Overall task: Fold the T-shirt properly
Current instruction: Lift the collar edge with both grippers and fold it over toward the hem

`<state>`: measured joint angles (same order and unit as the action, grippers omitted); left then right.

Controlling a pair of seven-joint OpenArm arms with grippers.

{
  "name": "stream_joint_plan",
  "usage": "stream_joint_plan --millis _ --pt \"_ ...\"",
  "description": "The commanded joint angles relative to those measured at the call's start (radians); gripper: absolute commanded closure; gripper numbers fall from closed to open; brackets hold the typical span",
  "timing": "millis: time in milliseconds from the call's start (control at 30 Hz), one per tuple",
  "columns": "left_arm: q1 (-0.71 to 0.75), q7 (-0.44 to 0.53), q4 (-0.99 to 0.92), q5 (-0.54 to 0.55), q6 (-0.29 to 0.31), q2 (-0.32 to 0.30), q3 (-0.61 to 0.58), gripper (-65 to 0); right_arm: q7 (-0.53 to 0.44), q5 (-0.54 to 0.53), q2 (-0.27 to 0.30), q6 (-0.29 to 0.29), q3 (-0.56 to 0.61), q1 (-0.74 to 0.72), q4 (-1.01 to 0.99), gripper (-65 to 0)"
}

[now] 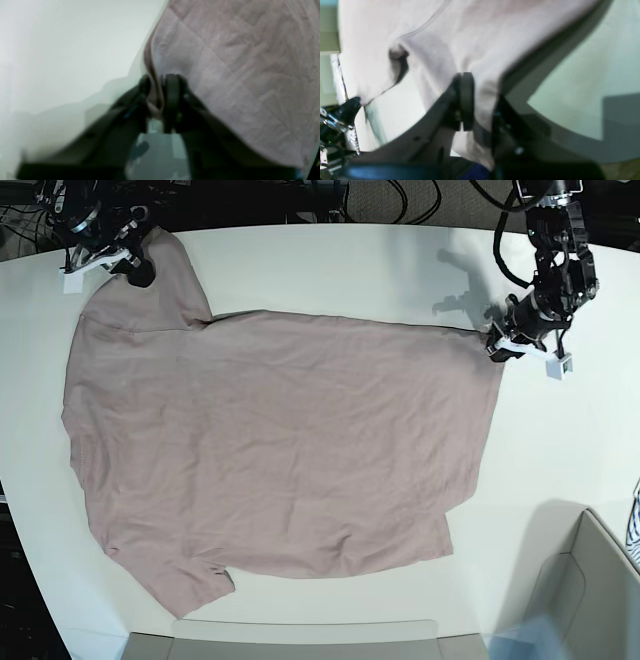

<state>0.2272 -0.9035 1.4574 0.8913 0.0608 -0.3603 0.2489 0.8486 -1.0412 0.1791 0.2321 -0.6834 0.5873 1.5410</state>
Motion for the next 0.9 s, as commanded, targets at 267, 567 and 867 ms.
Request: stream_joint_plan --millis 267,567,867 --pt "0.051 -0.026 0.016 -0.024 -0.019 -0.003 0.109 0.0 0.014 0.137 0.018 -0.026 -0.008 0.069 0.134 0.0" --pt "0.248 -0.024 0.151 -0.024 -0.019 -0.003 0.238 0.0 0.014 0.14 0.01 -0.026 -0.009 0.188 0.266 0.0" --pt "0.358 -0.038 0.322 -0.024 -0.019 0.051 0.364 0.0 0.014 0.14 0.007 -0.027 -0.042 0.242 0.396 0.0"
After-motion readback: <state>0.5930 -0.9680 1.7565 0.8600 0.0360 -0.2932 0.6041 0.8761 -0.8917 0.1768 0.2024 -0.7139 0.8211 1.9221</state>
